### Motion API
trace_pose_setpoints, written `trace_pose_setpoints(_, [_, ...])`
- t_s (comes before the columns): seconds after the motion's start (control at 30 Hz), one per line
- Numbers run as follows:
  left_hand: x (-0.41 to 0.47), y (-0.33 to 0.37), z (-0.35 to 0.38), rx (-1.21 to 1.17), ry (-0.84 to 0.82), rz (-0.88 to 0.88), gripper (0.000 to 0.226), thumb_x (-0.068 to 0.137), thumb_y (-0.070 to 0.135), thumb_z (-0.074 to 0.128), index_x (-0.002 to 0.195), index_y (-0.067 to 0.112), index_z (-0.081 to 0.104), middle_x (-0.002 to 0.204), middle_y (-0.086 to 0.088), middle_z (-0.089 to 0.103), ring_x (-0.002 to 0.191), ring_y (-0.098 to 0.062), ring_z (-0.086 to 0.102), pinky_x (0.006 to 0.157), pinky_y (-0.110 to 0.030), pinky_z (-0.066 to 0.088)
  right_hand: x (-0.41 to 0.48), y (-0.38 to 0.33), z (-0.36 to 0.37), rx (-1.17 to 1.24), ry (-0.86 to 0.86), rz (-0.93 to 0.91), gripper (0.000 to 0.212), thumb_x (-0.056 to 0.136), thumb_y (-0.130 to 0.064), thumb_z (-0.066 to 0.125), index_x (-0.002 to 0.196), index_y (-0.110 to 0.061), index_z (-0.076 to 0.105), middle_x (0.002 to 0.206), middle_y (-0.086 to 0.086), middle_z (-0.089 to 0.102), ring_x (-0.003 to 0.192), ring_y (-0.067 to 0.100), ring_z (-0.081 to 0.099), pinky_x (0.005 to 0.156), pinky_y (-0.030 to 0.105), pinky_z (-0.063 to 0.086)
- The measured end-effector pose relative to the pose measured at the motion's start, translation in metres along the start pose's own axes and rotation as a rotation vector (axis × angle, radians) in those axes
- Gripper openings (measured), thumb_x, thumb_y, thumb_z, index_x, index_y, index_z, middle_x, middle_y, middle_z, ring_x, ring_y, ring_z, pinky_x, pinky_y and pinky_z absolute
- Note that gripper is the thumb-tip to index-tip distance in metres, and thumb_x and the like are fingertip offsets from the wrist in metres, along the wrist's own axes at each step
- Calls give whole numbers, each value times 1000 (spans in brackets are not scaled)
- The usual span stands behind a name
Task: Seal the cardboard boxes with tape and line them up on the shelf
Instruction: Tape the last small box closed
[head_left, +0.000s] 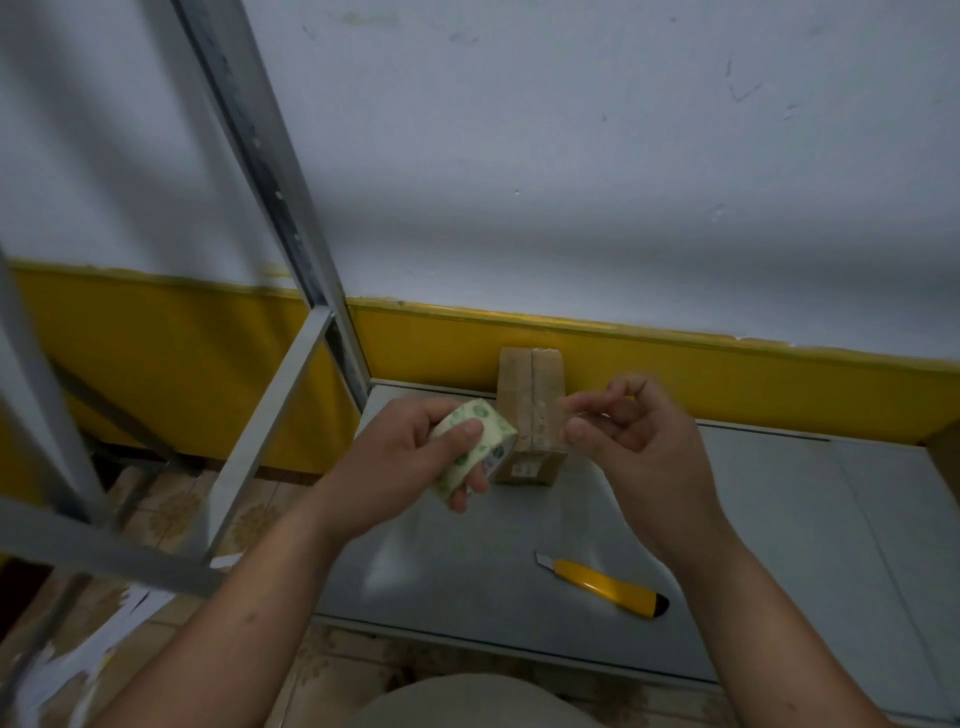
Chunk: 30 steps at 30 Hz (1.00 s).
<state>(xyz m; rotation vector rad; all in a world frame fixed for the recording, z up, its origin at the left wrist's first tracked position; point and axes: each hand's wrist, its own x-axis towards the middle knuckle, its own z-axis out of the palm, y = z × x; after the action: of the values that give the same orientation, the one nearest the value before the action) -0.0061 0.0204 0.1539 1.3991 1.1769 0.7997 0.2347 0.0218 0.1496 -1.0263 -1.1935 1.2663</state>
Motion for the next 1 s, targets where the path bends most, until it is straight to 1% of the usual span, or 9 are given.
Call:
trace_pose_setpoints(0.1, [-5, -3, 8, -21, -32, 14, 26, 105, 25, 57, 116, 7, 71, 83, -16, 77, 69, -32, 72, 65, -37, 62, -5, 7, 0, 20, -4, 38, 24, 89, 1, 68, 103, -5, 50, 101, 15, 76, 100, 23, 73, 83, 29, 58])
trace_pose_setpoints(0.2, [-10, -6, 13, -39, -27, -1, 30, 98, 28, 64, 119, 8, 70, 84, -15, 78, 71, -31, 74, 66, -39, 63, -12, 10, 2, 52, 2, 72, 24, 87, -4, 69, 102, -7, 51, 98, 14, 76, 95, 20, 73, 78, 27, 57])
trace_pose_setpoints(0.37, [-11, -11, 19, -42, 14, -8, 22, 100, 20, 67, 120, 13, 69, 89, -12, 80, 75, -30, 76, 71, -37, 64, -17, 14, 7, 45, 4, 120, 24, 89, -1, 71, 103, -5, 51, 91, 13, 75, 83, 17, 70, 73, 26, 56])
trace_pose_setpoints(0.5, [-9, -19, 28, -10, 50, 4, 20, 100, 16, 70, 120, 20, 69, 98, -3, 81, 81, -26, 77, 78, -43, 66, -19, 18, 12, 12, 3, 134, 21, 91, 1, 70, 100, -5, 51, 87, 14, 74, 75, 17, 66, 71, 26, 55])
trace_pose_setpoints(0.63, [-8, -26, 34, -22, 23, 38, 30, 96, 13, 76, 124, 22, 69, 107, 3, 80, 92, -20, 78, 81, -34, 64, -20, 17, 18, -22, -69, 117, 22, 93, 7, 65, 96, -2, 46, 83, 10, 75, 73, 16, 68, 68, 25, 54])
trace_pose_setpoints(0.77, [-7, -34, 35, -107, 15, 39, 45, 101, 3, 67, 141, 19, 57, 125, 3, 76, 117, -15, 72, 98, -32, 59, -21, 17, 21, -40, -114, 113, 22, 93, 8, 66, 95, -3, 47, 85, 9, 75, 80, 17, 71, 67, 22, 53])
trace_pose_setpoints(0.83, [-3, -37, 37, -149, 67, 35, 43, 104, 0, 60, 142, 20, 56, 127, 4, 75, 120, -14, 70, 100, -31, 57, -23, 16, 25, -41, -166, 118, 23, 93, 7, 67, 96, -4, 47, 86, 9, 75, 83, 18, 69, 68, 24, 52])
trace_pose_setpoints(0.9, [0, -39, 42, -125, 149, 52, 33, 107, 4, 55, 136, 19, 59, 123, 4, 76, 116, -13, 71, 96, -31, 58, -26, 18, 32, -67, -228, 116, 23, 93, 5, 69, 97, -5, 48, 89, 10, 74, 84, 22, 68, 72, 29, 54])
trace_pose_setpoints(1.0, [5, -39, 50, -151, 202, 48, 22, 108, 9, 55, 129, 14, 61, 117, 1, 76, 110, -15, 73, 90, -33, 60, -28, 22, 44, -161, -217, 52, 23, 92, 0, 73, 97, -8, 52, 92, 10, 74, 87, 33, 68, 79, 52, 54])
